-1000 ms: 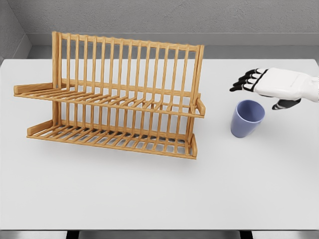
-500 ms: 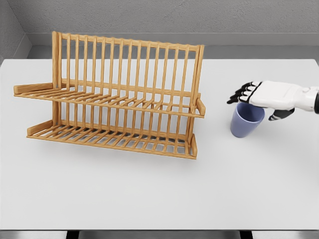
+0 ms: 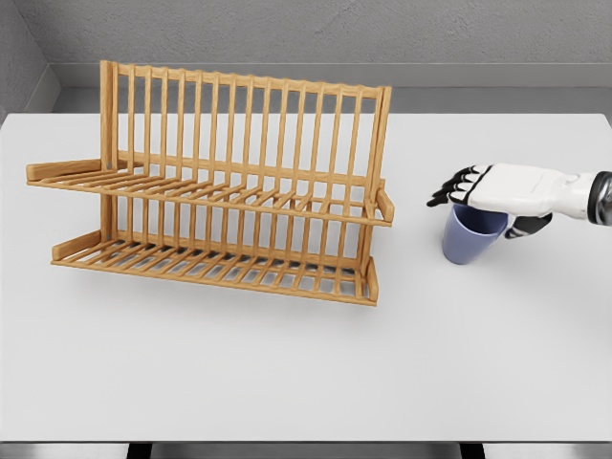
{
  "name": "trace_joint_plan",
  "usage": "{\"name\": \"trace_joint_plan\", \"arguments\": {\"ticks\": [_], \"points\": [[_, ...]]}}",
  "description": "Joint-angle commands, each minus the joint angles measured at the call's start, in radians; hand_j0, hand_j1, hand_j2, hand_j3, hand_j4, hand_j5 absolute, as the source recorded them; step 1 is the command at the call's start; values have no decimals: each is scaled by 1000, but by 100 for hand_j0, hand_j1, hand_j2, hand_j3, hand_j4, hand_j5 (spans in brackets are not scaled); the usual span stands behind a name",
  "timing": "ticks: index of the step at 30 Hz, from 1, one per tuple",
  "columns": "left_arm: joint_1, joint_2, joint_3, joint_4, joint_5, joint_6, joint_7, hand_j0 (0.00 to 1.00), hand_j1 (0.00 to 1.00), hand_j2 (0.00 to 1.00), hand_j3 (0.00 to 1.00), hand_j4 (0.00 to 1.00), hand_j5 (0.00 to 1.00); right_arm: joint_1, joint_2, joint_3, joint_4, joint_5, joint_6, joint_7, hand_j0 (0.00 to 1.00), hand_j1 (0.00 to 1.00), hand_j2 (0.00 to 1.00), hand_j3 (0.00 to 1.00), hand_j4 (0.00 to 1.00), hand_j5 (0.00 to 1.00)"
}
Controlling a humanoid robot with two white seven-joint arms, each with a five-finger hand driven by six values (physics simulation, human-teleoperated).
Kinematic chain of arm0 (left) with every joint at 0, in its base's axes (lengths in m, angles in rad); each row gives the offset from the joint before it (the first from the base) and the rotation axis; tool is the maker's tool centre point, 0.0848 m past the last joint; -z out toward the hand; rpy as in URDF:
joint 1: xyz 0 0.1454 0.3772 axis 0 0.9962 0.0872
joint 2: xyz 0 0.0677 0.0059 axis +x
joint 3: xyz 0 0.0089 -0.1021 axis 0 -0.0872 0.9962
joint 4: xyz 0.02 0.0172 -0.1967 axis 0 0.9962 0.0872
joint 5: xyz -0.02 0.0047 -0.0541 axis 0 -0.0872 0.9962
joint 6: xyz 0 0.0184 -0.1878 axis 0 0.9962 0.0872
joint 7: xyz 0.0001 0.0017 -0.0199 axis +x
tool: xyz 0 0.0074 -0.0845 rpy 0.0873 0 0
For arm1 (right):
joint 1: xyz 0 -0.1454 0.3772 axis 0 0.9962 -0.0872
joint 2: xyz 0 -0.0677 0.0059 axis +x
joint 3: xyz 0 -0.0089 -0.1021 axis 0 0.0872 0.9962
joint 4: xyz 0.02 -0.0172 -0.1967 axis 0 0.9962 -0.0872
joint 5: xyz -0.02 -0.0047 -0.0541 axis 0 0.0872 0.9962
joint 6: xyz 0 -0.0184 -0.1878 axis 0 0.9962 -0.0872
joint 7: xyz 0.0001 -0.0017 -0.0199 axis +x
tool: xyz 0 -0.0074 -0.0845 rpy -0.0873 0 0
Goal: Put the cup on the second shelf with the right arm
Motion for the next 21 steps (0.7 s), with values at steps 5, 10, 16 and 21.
{"name": "trace_joint_plan", "arguments": {"ticks": [5,10,16,21], "points": [[0,0,1,0,0,0,0,100,100,100,100,100,100,0,2,19,5,-4,3,0,100,100,100,100,100,100],[0,0,1,0,0,0,0,100,100,100,100,100,100,0,2,26,6,-4,3,0,95,95,95,95,95,95],[0,0,1,0,0,0,0,100,100,100,100,100,100,-8,2,26,3,-5,3,0,78,78,78,78,78,78],[0,0,1,0,0,0,0,100,100,100,100,100,100,-8,2,26,2,-5,2,0,71,71,71,71,71,71]]}}
